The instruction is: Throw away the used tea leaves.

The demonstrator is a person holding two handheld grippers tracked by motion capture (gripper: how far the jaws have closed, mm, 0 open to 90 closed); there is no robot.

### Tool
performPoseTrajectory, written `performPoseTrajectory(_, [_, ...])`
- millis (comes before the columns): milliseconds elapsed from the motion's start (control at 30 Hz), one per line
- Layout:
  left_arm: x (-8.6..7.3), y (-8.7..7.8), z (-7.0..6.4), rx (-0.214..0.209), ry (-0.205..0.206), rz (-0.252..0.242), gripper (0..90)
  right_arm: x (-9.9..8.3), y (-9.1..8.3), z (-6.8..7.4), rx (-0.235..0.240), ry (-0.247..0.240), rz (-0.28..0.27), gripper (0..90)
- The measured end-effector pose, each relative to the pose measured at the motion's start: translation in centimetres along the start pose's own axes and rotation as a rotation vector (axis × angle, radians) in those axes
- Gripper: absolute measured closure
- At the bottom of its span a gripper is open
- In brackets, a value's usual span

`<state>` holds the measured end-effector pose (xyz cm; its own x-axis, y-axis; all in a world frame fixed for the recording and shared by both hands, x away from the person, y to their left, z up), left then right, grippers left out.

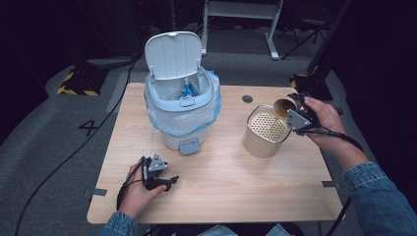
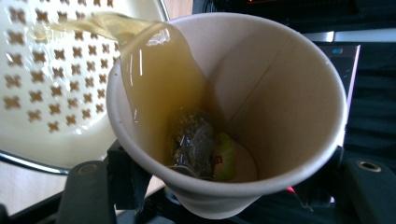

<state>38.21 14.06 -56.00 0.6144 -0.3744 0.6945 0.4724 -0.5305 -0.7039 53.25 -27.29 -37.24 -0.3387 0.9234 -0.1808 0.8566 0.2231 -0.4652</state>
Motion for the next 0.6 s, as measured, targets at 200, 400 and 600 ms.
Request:
performPoseTrajectory(200, [0.0, 0.0, 0.0, 0.0, 0.0, 0.0, 31.1, 0.3, -0.1, 0.0, -0.033, -0.128, 0.06, 33.3])
performPoseTrajectory(400, [0.0, 0.0, 0.0, 0.0, 0.0, 0.0, 31.1, 0.8, -0.2, -0.1, -0.079, -0.267, 0.129, 33.2])
performPoseTrajectory(600, [0.0, 0.0, 0.0, 0.0, 0.001, 0.0, 31.1, 1.4, -0.1, -0.2, -0.129, -0.427, 0.193, 33.1])
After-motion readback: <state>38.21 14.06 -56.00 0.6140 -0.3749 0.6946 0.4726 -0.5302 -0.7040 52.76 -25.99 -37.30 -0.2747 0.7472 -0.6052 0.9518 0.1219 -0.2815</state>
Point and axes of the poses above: each handheld gripper's, and its own axes: y roughly forward along the jaws, x roughly out of its top, z roughly to its left, the point moved 8 cm from there along y, roughly forward along the jaws, and after that the axes turned 10 degrees about -y, right-handed, at the moved point
